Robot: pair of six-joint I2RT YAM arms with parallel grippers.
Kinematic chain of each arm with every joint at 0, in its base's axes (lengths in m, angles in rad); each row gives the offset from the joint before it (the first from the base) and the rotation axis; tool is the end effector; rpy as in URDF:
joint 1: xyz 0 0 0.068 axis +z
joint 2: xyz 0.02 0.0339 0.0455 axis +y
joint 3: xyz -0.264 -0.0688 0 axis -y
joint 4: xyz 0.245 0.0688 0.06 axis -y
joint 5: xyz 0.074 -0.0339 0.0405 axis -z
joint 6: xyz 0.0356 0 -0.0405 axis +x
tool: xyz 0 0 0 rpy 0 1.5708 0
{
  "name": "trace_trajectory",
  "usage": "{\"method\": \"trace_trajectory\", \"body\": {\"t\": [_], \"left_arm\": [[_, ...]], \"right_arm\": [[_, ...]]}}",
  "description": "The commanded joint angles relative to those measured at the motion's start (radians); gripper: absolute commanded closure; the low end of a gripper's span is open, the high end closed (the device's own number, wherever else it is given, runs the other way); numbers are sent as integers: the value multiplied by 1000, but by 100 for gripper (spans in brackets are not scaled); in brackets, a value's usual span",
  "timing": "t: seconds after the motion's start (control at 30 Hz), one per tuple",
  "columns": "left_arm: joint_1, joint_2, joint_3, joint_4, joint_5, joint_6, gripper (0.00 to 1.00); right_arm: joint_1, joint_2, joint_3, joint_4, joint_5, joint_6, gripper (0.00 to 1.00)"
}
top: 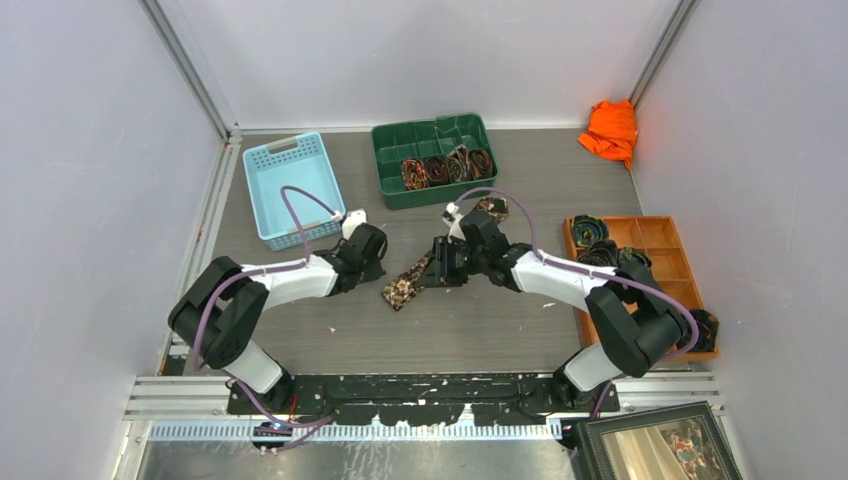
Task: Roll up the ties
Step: Roll the tie at the center of the board.
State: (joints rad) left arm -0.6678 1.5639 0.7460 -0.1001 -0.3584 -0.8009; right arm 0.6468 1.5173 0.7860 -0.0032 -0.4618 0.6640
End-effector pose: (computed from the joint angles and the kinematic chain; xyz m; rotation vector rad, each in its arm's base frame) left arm 0.2391 -0.1727 0.1545 -0.3087 2.4022 -0.2233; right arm 0.2353 0.1976 0.1872 -0.2402 2.5078 1.1456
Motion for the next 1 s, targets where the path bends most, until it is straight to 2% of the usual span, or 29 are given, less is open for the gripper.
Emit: {"method": "trace_trajectory", "body": {"t": [0.0, 0.07, 0.2, 0.6, 0.97], "left_arm": [[-5, 23, -16, 156, 52, -5, 100], [-5, 31, -33, 192, 74, -11, 100], [-6, 37, -56, 232, 120, -19, 100], [-55, -45, -152, 229, 148, -90, 100], [-80, -45, -192, 253, 172, -132, 100]], "right_arm": [[4, -3, -94, 72, -22, 56, 78], [7, 22, -138, 136, -57, 94, 89], [16, 82, -223, 314, -106, 200, 98], [63, 347, -221, 738, -197, 440, 99], [75, 403, -118, 701, -182, 442, 98]]}}
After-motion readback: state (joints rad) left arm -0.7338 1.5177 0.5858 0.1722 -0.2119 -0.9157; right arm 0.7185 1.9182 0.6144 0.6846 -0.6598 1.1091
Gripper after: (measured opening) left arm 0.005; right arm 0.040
